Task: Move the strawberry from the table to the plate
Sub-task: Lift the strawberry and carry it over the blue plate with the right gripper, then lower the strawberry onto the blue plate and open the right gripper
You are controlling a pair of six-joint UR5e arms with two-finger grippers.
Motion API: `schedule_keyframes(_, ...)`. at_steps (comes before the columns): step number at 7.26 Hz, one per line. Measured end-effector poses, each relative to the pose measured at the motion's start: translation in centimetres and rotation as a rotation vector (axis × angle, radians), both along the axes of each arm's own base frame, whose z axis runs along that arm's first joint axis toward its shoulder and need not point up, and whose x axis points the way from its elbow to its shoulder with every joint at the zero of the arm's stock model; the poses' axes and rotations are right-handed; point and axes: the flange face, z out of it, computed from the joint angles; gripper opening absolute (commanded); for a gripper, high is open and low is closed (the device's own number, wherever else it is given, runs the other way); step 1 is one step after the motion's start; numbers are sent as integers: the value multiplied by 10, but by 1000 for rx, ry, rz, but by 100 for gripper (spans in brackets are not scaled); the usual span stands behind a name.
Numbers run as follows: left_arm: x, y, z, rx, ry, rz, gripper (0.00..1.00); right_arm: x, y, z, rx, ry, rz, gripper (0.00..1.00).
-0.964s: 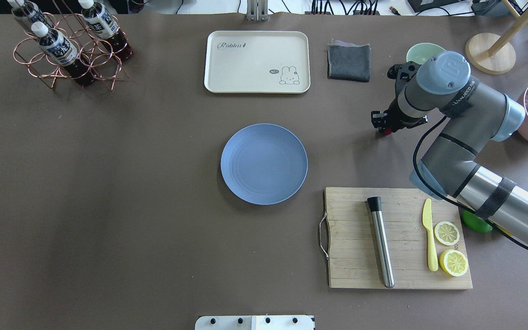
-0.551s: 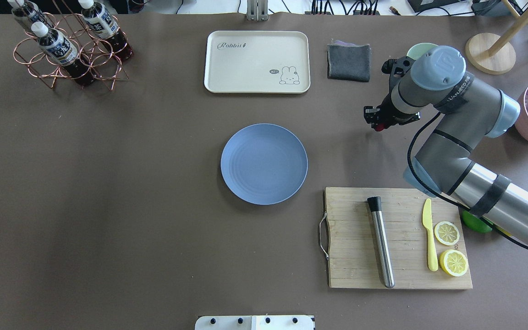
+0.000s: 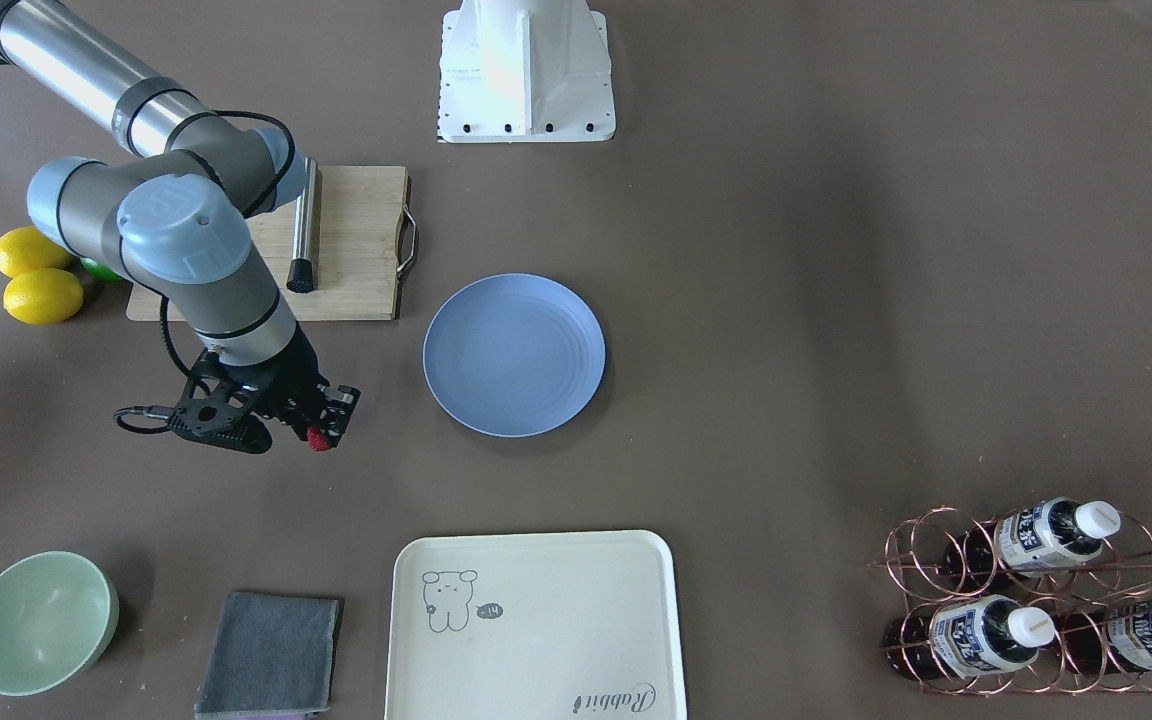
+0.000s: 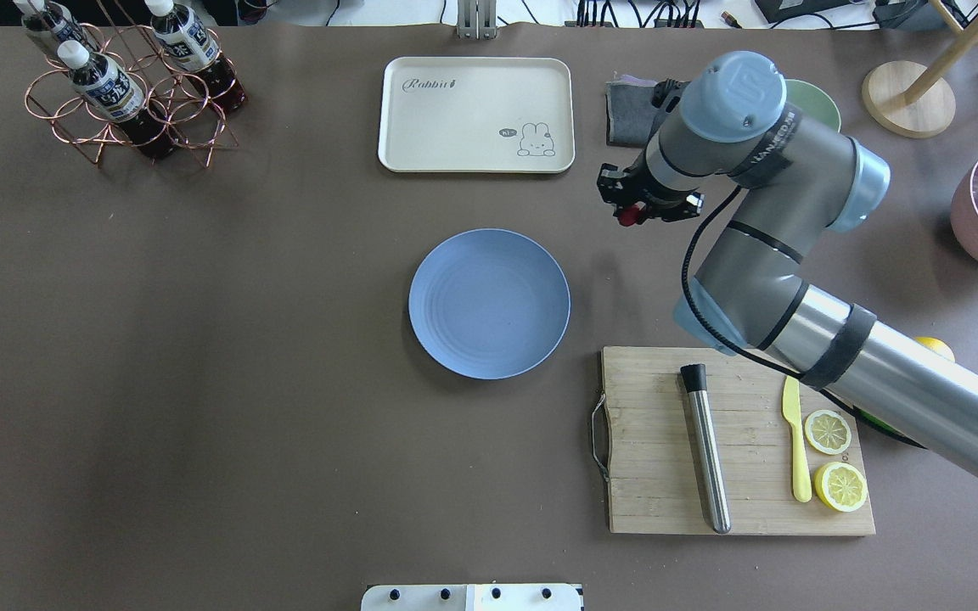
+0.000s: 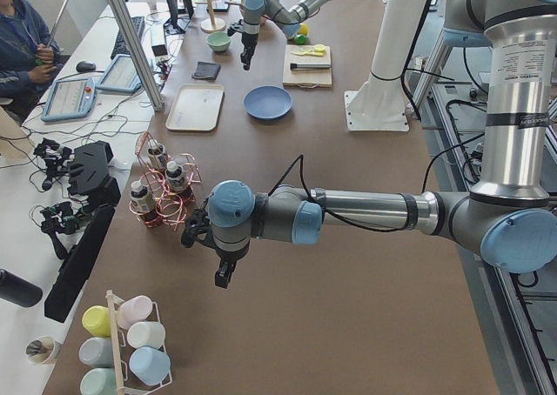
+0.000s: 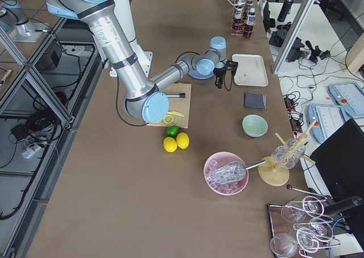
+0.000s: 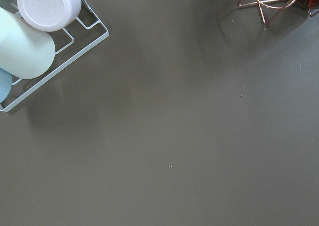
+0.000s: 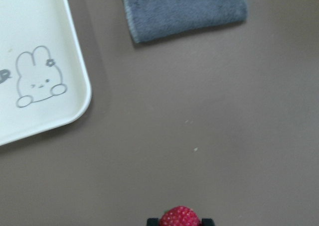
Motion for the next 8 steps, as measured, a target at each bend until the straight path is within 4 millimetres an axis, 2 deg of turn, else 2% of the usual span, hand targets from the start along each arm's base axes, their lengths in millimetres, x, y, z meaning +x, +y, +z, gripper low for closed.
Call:
schedule_keyframes(2, 0, 1, -1, 3, 1, 0, 98, -71, 43, -68, -69, 9, 83, 0)
schedule_keyframes(3, 0, 3, 0, 3, 1, 0, 98, -103, 70, -89, -74, 40, 102, 0)
schedule_keyframes(4, 0, 8, 0, 2, 1, -1, 98, -129, 96, -97, -62, 74, 114, 0)
schedule_keyframes(5, 0, 13, -1, 3, 1, -1, 98, -147, 114, -97, -44, 100, 118, 0)
schedule_keyframes(8, 1, 26, 0, 1, 2, -1, 98, -167, 133, -91, -13, 136, 123, 0)
